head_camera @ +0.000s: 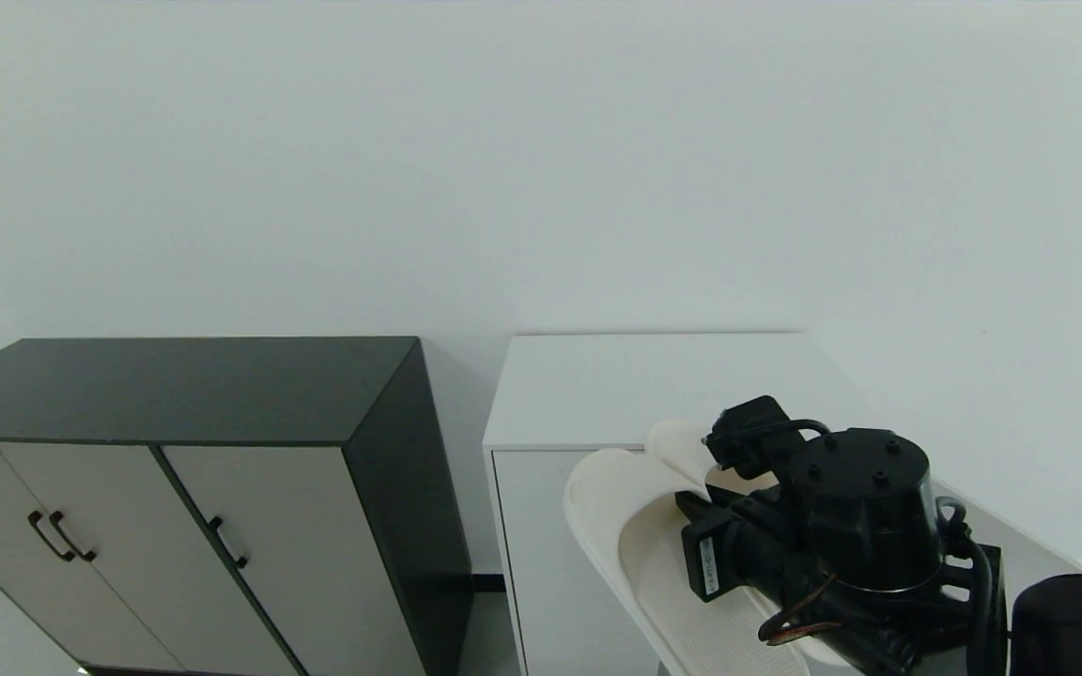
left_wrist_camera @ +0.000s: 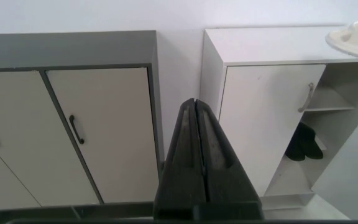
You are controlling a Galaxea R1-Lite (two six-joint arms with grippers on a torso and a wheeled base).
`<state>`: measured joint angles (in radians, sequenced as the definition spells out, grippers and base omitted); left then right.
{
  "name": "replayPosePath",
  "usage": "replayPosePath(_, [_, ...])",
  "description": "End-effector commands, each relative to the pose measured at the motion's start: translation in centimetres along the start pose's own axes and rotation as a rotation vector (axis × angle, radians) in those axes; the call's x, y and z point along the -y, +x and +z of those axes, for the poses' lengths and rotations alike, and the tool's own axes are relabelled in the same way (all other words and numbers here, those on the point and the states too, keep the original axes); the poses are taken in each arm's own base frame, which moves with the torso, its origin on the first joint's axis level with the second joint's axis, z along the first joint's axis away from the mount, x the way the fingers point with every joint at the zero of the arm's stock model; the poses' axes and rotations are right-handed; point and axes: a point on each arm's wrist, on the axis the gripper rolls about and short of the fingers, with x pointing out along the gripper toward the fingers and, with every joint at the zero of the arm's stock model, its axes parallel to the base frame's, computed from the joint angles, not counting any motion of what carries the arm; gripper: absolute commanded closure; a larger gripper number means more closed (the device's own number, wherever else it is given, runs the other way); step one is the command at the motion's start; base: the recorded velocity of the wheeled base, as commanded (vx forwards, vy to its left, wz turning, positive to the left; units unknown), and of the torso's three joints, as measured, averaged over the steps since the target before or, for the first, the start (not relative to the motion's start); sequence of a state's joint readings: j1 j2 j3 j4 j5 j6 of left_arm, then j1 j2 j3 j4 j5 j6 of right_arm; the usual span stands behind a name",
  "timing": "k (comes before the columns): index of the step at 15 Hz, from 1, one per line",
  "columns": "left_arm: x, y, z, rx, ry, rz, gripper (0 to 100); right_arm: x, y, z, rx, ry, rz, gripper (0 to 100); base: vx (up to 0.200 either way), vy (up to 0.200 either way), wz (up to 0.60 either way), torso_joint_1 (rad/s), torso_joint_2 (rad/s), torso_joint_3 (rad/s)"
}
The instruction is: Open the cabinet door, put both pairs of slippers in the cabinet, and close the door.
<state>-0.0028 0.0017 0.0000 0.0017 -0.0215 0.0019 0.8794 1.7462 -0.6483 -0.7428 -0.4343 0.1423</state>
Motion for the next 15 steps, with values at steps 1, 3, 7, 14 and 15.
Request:
replayPosePath(1, [0.00,0.00,0.00,0.000,0.001,0.000,100,-0.04,0.20,-0.30,-0.010,-0.004,-0.003,100,0.000,0.000,0.00,0.000,0.00,0.000])
replayPosePath(3, [0.00,0.00,0.00,0.000,0.001,-0.002,100,0.00,0.12,-0.31,-0.010,-0.004,-0.003,100,0.000,0.000,0.00,0.000,0.00,0.000])
replayPosePath(7, [0.00,0.00,0.00,0.000,0.001,-0.002,100,-0.07,0.20,-0.42,-0.014,-0.007,-0.002,100,0.000,-0.150,0.00,-0.003,0.00,0.002])
replayPosePath(14, [0.00,0.00,0.00,0.000,0.001,-0.002,100,0.00,0.12,-0.60,-0.020,-0.008,-0.005,100,0.000,-0.200,0.00,0.007,0.00,0.002])
replayPosePath(15, [0.00,0.00,0.00,0.000,0.003,-0.002,100,-0.04,0.10,-0.60,-0.020,-0.008,-0.003,100,0.000,-0.200,0.00,0.002,0.00,0.007])
